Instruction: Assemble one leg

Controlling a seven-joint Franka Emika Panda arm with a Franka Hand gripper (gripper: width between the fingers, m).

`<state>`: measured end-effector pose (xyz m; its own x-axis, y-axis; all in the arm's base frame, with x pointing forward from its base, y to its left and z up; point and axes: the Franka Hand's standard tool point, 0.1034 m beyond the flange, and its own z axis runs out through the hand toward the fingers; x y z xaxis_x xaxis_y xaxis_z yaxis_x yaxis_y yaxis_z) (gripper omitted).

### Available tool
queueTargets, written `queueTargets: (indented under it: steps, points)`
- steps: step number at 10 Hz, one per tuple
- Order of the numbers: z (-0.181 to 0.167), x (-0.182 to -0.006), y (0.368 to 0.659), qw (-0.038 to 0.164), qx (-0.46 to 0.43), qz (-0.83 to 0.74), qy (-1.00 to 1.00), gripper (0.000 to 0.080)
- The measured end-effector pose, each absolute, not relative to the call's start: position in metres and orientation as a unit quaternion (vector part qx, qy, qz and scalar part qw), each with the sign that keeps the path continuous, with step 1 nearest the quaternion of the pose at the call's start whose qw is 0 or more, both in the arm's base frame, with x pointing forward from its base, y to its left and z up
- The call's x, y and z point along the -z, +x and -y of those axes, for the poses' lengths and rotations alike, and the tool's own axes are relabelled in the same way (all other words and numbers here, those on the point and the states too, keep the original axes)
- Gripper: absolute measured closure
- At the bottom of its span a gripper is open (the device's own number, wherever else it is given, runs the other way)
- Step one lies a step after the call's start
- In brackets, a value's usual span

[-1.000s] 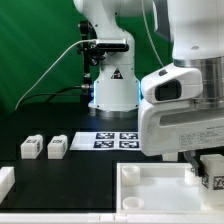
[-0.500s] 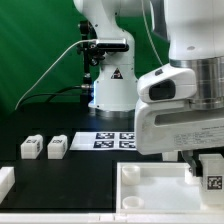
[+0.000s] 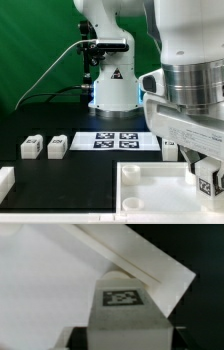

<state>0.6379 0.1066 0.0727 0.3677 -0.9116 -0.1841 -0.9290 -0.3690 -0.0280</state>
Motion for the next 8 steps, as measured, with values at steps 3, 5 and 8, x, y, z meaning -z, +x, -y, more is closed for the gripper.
queueTargets:
  steps: [3, 5, 8]
  points:
    - [-0.1047, -0.0717, 0.6310, 0.046, -0.092, -0.628, -0.771, 0.0505]
    - [-0.1060, -0.0717, 0.6311, 0.042, -0.093, -0.664, -0.741, 0.0505]
    - [-0.1073, -0.0712, 0.6303, 0.044, -0.093, -0.644, -0.758, 0.0265]
